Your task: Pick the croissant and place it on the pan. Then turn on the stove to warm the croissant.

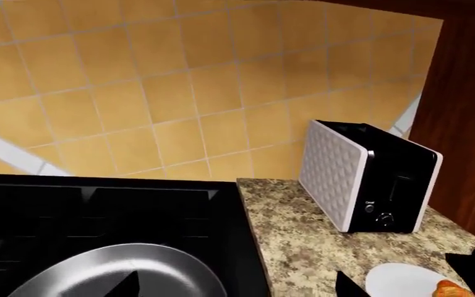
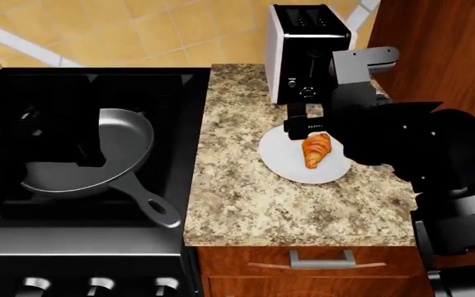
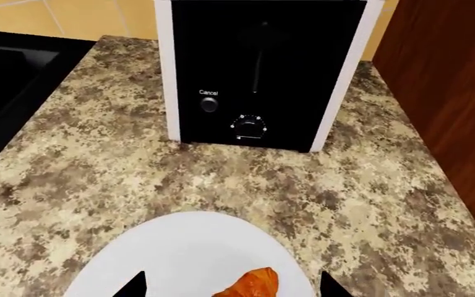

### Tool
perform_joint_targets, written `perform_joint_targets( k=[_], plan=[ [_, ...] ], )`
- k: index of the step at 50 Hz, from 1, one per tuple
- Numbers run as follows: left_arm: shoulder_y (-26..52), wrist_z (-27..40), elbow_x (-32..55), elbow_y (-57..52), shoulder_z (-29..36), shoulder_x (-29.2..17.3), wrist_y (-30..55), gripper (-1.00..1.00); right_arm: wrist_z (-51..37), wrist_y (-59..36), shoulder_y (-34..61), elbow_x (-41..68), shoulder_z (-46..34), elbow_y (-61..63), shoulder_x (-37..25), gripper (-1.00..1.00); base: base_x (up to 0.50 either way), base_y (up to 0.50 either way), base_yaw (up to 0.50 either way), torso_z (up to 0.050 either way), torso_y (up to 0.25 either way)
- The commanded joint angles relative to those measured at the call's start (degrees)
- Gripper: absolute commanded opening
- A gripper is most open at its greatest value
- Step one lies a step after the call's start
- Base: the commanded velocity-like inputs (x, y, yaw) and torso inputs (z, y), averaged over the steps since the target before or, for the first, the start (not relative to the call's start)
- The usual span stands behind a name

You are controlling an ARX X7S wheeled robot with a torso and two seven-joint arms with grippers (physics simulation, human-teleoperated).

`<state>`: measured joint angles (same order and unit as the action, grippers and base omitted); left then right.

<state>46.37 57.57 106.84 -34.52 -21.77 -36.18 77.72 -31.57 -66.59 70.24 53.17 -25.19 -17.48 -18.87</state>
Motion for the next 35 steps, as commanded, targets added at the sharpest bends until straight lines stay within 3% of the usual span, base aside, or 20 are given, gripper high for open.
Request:
perform_joint_targets(
  k=[1, 35],
  plan=[
    [-2.0, -1.9, -0.8, -0.4, -1.1, 0.0, -0.3, 1.00, -0.3, 1.4, 0.1, 0.2, 1.0, -5.5, 3.0, 1.00, 0.00, 0.00, 0.00, 0.000, 0.000],
    [-4.9, -2.6, -0.9, -1.3, -2.3, -2.1, -2.5, 1.00, 0.8, 2.6, -2.8, -1.0, -2.2, -5.1, 2.2, 1.00, 0.00, 0.00, 0.00, 0.000, 0.000]
  ],
)
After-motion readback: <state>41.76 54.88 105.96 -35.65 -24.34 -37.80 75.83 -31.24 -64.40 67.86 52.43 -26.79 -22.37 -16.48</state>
